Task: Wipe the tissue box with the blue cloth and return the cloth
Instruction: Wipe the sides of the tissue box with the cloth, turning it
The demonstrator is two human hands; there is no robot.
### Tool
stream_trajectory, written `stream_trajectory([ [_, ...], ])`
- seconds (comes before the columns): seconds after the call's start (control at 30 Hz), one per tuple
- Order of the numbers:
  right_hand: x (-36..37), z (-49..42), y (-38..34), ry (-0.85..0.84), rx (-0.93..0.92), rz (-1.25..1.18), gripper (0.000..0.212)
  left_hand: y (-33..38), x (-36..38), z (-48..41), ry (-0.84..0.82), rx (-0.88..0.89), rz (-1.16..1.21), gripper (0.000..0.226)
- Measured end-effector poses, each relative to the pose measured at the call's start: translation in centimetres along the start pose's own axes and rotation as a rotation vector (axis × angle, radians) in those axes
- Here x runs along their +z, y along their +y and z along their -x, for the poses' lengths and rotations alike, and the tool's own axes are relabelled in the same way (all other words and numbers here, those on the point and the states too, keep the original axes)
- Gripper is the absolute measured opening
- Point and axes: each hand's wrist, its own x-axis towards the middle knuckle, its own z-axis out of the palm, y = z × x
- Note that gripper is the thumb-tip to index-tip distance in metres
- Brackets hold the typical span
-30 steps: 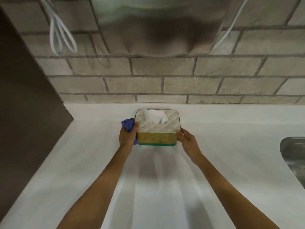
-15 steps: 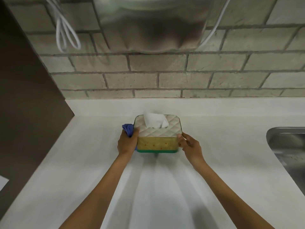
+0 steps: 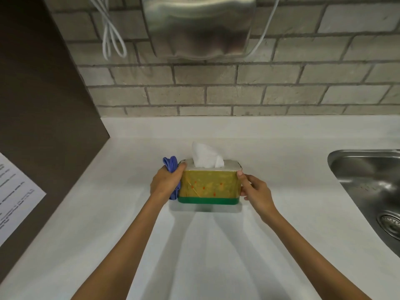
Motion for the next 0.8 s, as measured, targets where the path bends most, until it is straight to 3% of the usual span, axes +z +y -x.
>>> stream_trajectory([
  [0.2, -1.2, -0.4, -0.2, -0.139, -0.008, 0.016, 0.055, 0.2, -0.4, 0.5, -0.131, 0.039, 0.071, 0.058],
  [0.37, -1.9, -2.1, -0.5, -0.236, -0.021, 0.072, 0.058, 0.7, -0.3, -0.6, -0.103, 0.04, 0.004, 0.072],
  [0.47, -2.0, -3.1, -0.2, -0.274, -0.065, 0.199, 0.074, 1.3, -0.2, -1.7, -0.082, 0.034, -0.064, 0.072],
  [0.63, -3.0, -4.7, -0.2, -0.289, -0.265, 0.348, 0.124, 2.0, -0.1, -2.9, -0.097, 0.015, -0.131, 0.067],
  [0.8, -2.8, -6.3, -0.8, -0.404, -0.342, 0.387, 0.124, 2.0, 0.2, -3.6, -0.095, 0.026, -0.107, 0.064],
])
